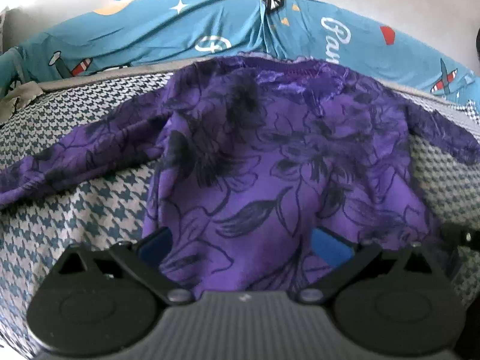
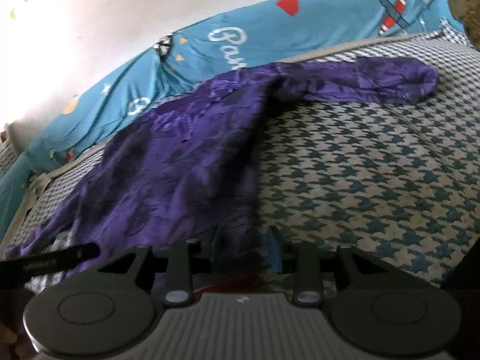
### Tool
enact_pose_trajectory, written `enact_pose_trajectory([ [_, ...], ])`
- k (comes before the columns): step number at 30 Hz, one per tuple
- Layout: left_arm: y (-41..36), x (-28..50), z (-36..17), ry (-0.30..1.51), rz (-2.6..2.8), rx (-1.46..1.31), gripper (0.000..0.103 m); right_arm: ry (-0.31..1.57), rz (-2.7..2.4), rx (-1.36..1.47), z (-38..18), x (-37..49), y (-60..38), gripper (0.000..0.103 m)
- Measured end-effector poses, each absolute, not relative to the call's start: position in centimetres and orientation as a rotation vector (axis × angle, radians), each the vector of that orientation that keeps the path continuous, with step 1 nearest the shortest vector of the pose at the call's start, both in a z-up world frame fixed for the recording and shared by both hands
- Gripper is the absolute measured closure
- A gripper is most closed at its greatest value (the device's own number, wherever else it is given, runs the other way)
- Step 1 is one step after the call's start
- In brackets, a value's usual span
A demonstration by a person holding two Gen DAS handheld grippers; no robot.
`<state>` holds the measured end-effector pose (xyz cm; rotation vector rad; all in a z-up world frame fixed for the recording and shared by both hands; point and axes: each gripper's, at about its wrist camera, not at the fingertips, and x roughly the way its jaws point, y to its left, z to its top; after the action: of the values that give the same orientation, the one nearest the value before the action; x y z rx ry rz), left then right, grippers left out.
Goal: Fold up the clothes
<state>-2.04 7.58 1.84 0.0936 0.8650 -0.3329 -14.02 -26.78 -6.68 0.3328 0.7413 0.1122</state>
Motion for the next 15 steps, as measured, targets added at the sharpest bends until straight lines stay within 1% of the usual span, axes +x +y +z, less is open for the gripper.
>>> enact_pose_trajectory([
  [5, 7.7, -1.8, 1.2, 0.885, -0.32, 0.096, 0.0, 0.744, 0.102, 0.392, -7.8, -12.0, -27.4, 0.069],
  [10, 8.0, -1.4, 0.6, 0.905, -0.305, 0.086, 0.0, 0.706, 0.102, 0.346, -8.3, -10.2, -26.4, 0.069],
  [11, 8.0, -1.4, 0.4, 0.909, -0.302, 0.085, 0.0, 0.701, 0.107, 0.334, -8.4, -9.9, -26.2, 0.072],
  [12, 8.0, -1.3, 0.3, 0.914, -0.299, 0.084, 0.0, 0.696, 0.113, 0.323, -8.5, -9.7, -26.0, 0.079],
  [15, 7.9, -1.3, 0.0, 0.913, -0.296, 0.1, 0.0, 0.685, 0.134, 0.278, -8.7, -9.5, -25.3, 0.088],
])
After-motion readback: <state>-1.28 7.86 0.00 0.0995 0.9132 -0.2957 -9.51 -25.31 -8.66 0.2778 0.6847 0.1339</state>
